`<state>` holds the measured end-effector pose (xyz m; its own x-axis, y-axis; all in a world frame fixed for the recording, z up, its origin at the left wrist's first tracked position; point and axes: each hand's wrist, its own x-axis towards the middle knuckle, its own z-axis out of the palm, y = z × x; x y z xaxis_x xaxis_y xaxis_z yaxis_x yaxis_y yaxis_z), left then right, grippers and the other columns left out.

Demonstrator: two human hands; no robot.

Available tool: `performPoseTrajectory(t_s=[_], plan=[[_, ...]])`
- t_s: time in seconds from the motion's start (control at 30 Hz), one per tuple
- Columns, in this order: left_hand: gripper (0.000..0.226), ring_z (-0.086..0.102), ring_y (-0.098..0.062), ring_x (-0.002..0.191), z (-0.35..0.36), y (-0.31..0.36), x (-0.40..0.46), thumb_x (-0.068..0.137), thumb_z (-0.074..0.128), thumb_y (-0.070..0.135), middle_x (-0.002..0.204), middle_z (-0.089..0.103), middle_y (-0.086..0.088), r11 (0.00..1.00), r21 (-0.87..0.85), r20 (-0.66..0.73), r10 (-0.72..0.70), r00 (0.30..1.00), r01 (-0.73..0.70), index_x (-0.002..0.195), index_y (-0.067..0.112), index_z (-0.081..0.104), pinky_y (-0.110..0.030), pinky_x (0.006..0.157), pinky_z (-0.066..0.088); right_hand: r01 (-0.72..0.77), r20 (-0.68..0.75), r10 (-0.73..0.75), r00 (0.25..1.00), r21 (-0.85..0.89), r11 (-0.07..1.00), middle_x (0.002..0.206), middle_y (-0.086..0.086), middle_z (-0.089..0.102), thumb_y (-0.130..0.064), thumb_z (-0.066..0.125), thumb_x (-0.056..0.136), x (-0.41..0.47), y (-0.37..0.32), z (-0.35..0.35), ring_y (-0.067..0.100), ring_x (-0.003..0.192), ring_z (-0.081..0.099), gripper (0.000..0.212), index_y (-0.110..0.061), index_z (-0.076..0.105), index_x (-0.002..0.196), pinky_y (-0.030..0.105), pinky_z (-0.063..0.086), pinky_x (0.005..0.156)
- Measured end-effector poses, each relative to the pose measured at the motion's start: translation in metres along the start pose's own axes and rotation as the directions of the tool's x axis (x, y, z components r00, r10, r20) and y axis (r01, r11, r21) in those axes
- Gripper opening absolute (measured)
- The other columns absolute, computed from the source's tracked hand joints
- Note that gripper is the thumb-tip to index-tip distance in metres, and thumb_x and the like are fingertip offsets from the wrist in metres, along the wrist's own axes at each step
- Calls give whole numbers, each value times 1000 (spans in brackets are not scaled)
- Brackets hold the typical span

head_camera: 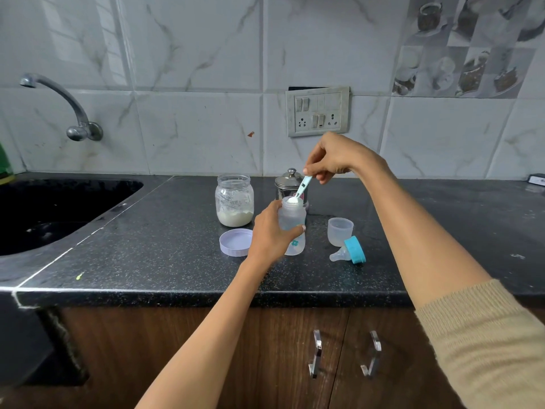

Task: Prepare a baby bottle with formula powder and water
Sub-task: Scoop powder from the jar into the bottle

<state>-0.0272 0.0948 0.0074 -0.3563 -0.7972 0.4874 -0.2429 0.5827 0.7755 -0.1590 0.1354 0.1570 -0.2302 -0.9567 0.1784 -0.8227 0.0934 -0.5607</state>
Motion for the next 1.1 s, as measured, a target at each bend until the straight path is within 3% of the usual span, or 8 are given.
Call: performPoseTrajectory(t_s=[0.1, 0.23, 0.33, 0.47, 0.57, 0.63, 0.83, 1.1], plan=[[47, 57, -23, 96, 0, -1, 0, 74, 77, 21, 105, 63, -5, 1000, 7, -3, 9, 1000, -9, 113, 8, 54, -35, 81, 48, 49, 21, -47, 999, -135, 990, 64, 8, 63, -7, 66, 86, 0, -9, -1, 4, 42, 59, 11, 2, 69, 92, 11, 43, 39], [49, 58, -23, 97, 0, -1, 1, 73, 77, 19, 108, 64, -6, 1000, -18, -5, 2, 1000, -2, 115, 9, 54, -39, 84, 50, 90, 61, -77, 995, -254, 963, 78, 13, 72, -3, 68, 83, 7, -18, -2, 20, 67, 70, 13, 1, 70, 95, 28, 59, 66], [49, 58, -23, 97, 0, 0, 1, 73, 77, 19, 109, 64, -6, 1000, -20, -6, 4, 1000, -4, 115, 9, 54, -37, 84, 50, 100, 143, -63, 988, -270, 958, 89, 18, 73, -2, 70, 80, 8, -29, -5, 26, 81, 71, 17, 2, 70, 97, 35, 59, 76], [50, 58, -22, 99, -1, -1, 2, 74, 77, 19, 111, 63, -5, 1000, -27, -5, 7, 1000, -7, 117, 9, 53, -36, 85, 50, 139, 193, -83, 978, -296, 945, 84, 13, 71, -1, 71, 79, 6, -39, -4, 17, 69, 68, 18, 2, 70, 97, 18, 56, 55], [51, 59, -22, 99, -1, -4, 3, 73, 77, 19, 111, 64, -5, 999, -39, 0, 7, 1000, -7, 117, 9, 54, -40, 87, 51, 194, 205, -123, 971, -376, 906, 85, 8, 72, -6, 73, 79, 7, -43, -2, 16, 72, 69, 17, -5, 73, 96, 20, 57, 62], [51, 59, -22, 99, -2, -5, 4, 73, 77, 19, 111, 64, -5, 999, -41, 6, 5, 1000, -5, 117, 10, 54, -40, 88, 51, 215, 205, -138, 969, -427, 878, 82, 5, 73, -8, 73, 79, 6, -44, -1, 12, 69, 69, 15, -9, 74, 94, 18, 52, 55], [56, 59, -20, 101, -3, -9, 7, 73, 78, 20, 114, 63, -5, 999, -37, 24, 9, 1000, -8, 121, 9, 52, -36, 88, 51, 254, 153, -203, 967, -509, 822, 65, -2, 66, -8, 73, 79, -3, -45, 4, -5, 30, 47, 13, -12, 74, 91, 11, 33, 32], [56, 60, -22, 101, -2, -10, 10, 72, 78, 21, 113, 64, -5, 999, -45, 21, 4, 1000, -3, 121, 10, 52, -42, 90, 51, 302, 170, -251, 953, -474, 827, 73, 3, 71, -7, 74, 76, -11, -47, 5, 1, 46, 58, 12, -9, 74, 88, 12, 39, 39]])
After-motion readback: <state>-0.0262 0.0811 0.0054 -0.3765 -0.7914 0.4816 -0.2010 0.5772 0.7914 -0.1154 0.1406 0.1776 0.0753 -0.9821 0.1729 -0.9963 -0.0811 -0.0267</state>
